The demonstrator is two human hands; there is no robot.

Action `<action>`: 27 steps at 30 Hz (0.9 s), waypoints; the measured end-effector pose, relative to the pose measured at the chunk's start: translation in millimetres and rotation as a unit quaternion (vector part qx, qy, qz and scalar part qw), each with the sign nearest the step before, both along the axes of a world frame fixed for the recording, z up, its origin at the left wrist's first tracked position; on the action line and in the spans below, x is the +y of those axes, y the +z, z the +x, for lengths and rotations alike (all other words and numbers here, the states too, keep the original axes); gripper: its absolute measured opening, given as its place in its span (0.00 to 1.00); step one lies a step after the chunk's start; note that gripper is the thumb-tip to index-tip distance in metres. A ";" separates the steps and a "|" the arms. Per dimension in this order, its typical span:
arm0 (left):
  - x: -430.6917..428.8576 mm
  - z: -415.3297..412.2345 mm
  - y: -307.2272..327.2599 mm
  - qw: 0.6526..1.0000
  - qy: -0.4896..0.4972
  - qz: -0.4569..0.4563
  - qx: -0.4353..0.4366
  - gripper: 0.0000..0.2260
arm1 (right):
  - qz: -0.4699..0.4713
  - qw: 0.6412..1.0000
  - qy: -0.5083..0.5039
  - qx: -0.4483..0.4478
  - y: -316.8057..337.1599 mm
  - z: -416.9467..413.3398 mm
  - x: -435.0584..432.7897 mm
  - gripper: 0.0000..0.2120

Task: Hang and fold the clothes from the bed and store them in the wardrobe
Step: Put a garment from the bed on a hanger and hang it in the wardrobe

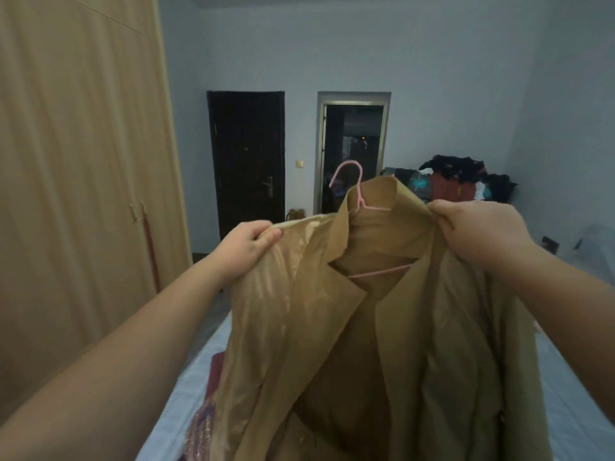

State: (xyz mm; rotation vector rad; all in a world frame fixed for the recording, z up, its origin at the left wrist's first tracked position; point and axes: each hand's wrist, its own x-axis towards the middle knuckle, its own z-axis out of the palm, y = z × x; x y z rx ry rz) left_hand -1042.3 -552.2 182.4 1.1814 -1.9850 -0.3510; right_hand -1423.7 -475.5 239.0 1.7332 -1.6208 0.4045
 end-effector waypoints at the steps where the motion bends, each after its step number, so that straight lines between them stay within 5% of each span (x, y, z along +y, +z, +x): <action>1: -1.5 -5.8 3.5 1.000 0.002 0.005 -0.002 0.16 | -0.002 0.999 0.011 -0.034 -3.2 3.5 -0.9 0.16; 3: -7.8 -14.0 7.1 0.996 0.066 0.026 -0.058 0.18 | -0.007 0.992 0.051 -0.118 -11.3 8.7 -1.3 0.16; 6: -0.8 -24.5 13.0 0.979 0.163 -0.019 -0.119 0.33 | -0.010 0.973 0.093 -0.212 -24.3 6.3 -3.0 0.14; 9: 16.8 -38.6 25.6 0.979 0.051 -0.129 -0.148 0.38 | 0.040 0.956 0.125 -0.262 -29.1 -0.5 -2.2 0.12; 12: 25.4 -57.0 30.9 0.976 -0.012 -0.098 -0.192 0.42 | 0.075 0.942 0.153 -0.289 -27.0 -3.2 -0.9 0.10; 21: 45.4 -66.6 25.7 0.995 -0.001 -0.032 -0.097 0.07 | 0.224 0.844 0.244 -0.421 -41.9 -16.3 -8.4 0.09; 27: 83.6 -30.0 43.5 0.991 0.114 -0.066 -0.039 0.07 | 0.175 0.851 0.301 -0.394 -36.9 45.6 -21.9 0.08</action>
